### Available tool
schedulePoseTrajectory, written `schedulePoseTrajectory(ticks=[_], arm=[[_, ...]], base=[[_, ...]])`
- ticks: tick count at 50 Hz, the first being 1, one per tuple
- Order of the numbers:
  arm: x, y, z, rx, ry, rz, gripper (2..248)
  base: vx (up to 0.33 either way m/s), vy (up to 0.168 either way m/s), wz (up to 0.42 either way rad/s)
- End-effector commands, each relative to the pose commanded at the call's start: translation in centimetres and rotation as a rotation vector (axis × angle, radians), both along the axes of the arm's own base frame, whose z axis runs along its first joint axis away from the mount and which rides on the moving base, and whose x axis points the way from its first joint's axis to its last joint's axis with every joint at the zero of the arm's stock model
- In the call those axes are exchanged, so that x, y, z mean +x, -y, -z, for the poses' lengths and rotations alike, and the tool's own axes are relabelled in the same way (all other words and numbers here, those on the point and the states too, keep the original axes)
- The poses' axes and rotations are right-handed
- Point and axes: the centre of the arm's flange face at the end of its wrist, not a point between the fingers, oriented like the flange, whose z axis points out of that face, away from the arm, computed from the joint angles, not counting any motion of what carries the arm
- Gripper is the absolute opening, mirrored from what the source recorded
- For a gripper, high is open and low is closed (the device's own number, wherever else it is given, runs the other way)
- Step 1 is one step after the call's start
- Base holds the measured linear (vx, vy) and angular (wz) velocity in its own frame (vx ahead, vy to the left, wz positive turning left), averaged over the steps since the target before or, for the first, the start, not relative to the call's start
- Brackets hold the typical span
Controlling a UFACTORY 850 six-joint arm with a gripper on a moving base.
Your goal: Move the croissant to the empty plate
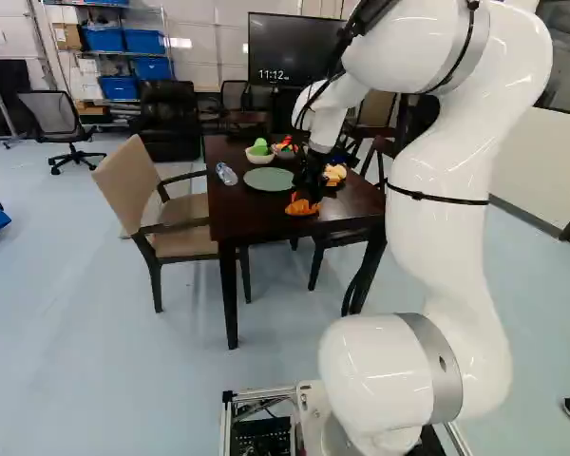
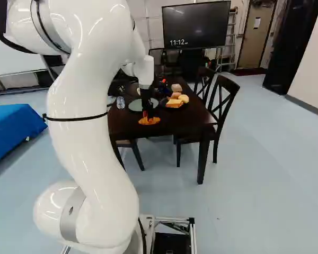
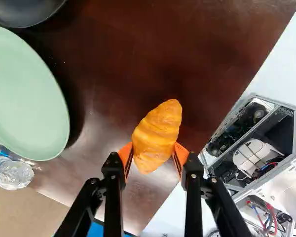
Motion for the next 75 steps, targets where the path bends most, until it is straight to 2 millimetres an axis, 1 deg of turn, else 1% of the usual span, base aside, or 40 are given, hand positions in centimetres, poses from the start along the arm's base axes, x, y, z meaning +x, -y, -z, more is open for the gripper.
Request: schedulePoseTrajectory(ticks=[3,4,23,27,65,75], arm=[[0.0,0.0,0.0,0.000,0.000,0.000,126],[0.0,0.0,0.0,0.000,0.000,0.000,120],[0.0,0.0,0.0,0.000,0.000,0.000,121],[-0.1,0.0,-0.3,0.000,0.004,0.000,121],[-2.0,-0.1,-5.7,-0.005,0.093,0.000,121],[-1.5,-0.2,-7.2,-0.007,0.125,-0.001,121]], base=[[0.000,0.000,0.000],[0.000,0.000,0.000],[0.000,0.000,0.000],[0.000,0.000,0.000],[0.000,0.000,0.000],[0.000,0.000,0.000]])
